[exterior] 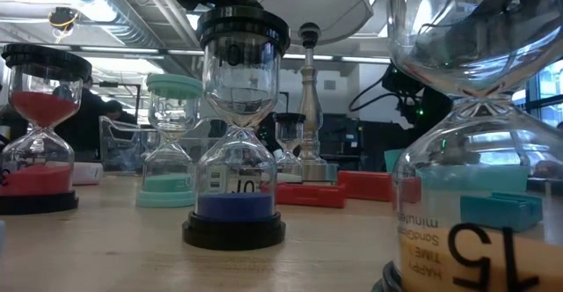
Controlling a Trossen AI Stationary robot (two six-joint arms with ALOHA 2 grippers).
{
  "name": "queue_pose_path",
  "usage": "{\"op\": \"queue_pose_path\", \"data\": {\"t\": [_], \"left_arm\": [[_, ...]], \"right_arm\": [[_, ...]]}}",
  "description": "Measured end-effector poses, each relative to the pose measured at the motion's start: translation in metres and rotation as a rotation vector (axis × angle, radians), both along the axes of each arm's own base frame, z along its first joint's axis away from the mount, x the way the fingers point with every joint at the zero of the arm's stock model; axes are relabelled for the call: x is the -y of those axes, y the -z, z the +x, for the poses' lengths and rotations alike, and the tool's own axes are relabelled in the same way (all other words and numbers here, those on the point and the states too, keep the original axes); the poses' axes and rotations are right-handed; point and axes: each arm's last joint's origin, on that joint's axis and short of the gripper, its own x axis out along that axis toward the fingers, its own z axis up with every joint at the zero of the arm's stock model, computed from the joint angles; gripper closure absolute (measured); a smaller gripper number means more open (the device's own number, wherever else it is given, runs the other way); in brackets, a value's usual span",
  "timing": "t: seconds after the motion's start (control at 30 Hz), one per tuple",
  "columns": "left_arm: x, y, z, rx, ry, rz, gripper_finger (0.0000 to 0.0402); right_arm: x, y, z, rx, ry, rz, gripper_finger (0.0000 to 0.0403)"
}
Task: Pick & Place Office items
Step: Put the top red charger adapter into the green bin
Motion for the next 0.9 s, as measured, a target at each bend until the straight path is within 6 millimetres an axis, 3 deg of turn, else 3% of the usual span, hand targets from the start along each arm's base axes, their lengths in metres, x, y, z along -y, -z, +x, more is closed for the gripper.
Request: {"op": "queue_pose_path", "data": {"t": [0.47,0.7,0.9], "left_arm": [[0.0,0.0,0.0,-0.012,0.0,0.005,0.0123],[0.0,0.0,0.0,-0.036,0.0,0.016,0.0123],[0.0,0.0,0.0,-0.02,0.0,0.009,0.0123]], "right_arm": [[-0.001,-0.003,0.001,-0.028,-0.056,-0.017,0.012],[-0.017,-0.034,0.005,0.07,-0.128,-0.095,0.0124],[-0.05,-0.058,0.016,0.259,-0.355,-0.037,0.0126]]}}
